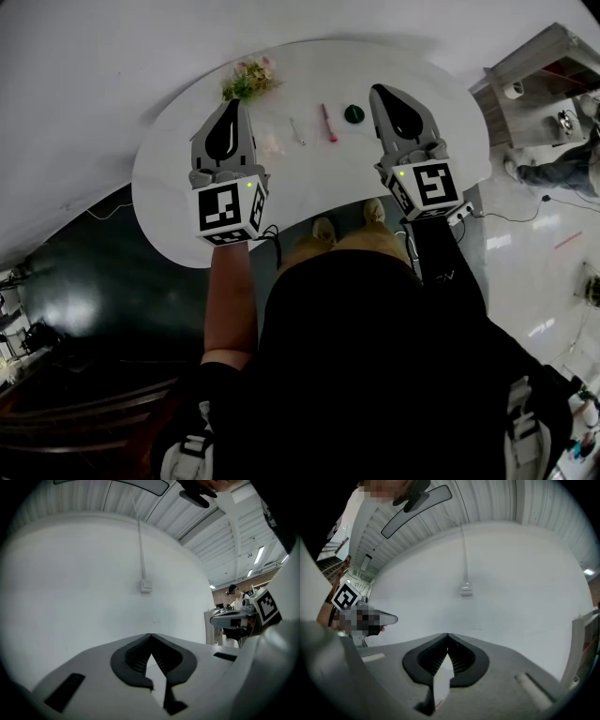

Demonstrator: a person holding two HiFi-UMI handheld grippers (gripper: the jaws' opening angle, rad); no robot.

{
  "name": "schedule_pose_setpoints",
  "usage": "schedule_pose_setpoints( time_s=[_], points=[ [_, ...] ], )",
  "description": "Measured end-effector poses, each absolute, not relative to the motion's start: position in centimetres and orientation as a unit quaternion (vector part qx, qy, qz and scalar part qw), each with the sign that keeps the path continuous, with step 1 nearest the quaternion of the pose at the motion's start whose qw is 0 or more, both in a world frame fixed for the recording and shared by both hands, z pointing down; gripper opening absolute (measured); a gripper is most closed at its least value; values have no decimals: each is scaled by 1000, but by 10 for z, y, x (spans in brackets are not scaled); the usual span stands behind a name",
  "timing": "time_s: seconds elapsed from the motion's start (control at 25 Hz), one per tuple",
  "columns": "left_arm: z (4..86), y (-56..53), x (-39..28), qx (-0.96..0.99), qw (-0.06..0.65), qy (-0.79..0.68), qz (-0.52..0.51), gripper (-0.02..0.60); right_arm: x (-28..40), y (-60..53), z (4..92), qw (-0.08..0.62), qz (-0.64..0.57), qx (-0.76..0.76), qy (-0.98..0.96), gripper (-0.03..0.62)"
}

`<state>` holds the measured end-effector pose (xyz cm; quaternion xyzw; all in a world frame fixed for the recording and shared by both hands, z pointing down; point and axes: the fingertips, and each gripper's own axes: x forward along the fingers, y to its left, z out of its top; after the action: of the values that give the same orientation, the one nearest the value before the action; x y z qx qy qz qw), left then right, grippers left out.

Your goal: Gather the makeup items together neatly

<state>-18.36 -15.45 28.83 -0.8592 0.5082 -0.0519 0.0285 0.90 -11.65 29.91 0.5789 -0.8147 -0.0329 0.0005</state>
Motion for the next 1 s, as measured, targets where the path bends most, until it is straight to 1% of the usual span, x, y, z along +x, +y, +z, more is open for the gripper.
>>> schedule_pose_setpoints(
  time_s=[0.48,0.68,1.0],
  points=[
    [291,-150,-188,-869,23,492,-53,9,-4,-113,299,-2,-34,579,-815,5],
    [291,-148,-191,-868,24,493,-53,9,-12,-109,296,20,-47,580,-813,5],
    [294,-141,-191,-873,15,484,-50,9,-14,-104,300,26,-51,582,-811,5]
  ],
)
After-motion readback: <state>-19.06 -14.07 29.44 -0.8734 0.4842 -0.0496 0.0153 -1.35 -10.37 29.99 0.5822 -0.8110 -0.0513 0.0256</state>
